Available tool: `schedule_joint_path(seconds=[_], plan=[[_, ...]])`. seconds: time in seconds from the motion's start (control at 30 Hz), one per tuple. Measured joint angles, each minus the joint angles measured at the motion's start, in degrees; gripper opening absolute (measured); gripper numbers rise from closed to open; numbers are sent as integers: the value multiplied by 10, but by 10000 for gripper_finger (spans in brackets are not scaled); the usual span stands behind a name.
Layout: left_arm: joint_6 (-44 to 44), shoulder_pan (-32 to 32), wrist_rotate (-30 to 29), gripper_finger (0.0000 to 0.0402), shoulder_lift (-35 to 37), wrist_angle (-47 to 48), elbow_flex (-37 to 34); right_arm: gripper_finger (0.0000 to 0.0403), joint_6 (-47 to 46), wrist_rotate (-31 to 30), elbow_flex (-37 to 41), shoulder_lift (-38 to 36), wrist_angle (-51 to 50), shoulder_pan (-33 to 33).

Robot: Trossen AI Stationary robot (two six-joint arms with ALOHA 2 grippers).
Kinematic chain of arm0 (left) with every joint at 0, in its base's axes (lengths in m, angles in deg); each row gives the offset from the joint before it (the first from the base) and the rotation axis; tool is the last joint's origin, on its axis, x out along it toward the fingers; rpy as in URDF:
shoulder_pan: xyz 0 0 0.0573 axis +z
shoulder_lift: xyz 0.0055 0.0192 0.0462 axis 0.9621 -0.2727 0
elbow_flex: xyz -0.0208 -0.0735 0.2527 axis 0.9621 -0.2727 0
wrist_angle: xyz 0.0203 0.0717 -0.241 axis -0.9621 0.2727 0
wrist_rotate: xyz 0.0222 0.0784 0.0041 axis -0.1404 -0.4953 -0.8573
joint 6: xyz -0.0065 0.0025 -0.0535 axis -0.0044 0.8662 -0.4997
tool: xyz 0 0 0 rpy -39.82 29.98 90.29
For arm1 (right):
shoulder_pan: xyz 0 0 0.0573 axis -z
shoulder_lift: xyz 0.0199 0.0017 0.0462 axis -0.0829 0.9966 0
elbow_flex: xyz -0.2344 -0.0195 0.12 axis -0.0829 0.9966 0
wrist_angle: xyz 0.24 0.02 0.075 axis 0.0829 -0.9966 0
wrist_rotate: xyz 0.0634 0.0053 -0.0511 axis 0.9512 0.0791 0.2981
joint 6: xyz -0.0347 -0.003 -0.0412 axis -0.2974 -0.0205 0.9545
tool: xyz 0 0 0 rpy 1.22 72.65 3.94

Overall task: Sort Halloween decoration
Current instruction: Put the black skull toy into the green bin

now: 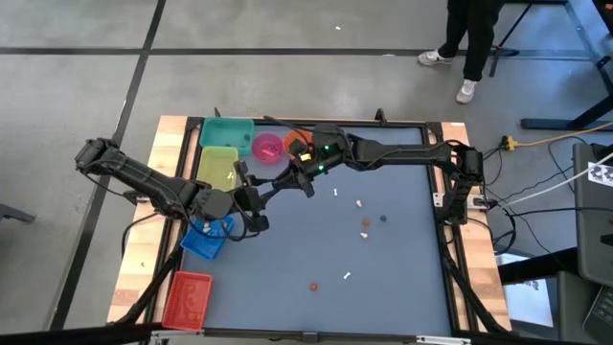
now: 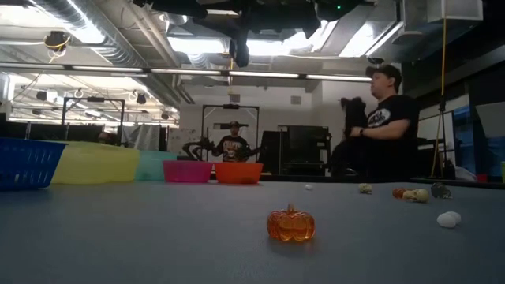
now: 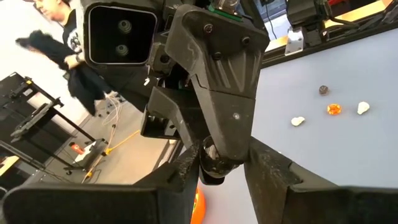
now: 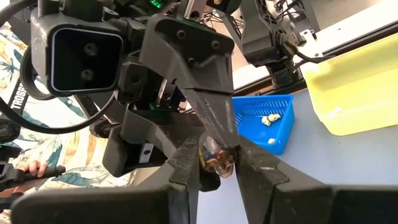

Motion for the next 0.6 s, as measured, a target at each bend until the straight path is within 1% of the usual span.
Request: schedule_joint_path(seconds=[0.47,0.53,0.6], plan=[[0,0,1,104,0,1,0,85,-6,0,0,0,-2,0],[0,0,2,104,0,1,0,94,-6,3,0,0,-2,0],[-1,0,4,104,0,1,0,112,-6,5,0,0,0,0]])
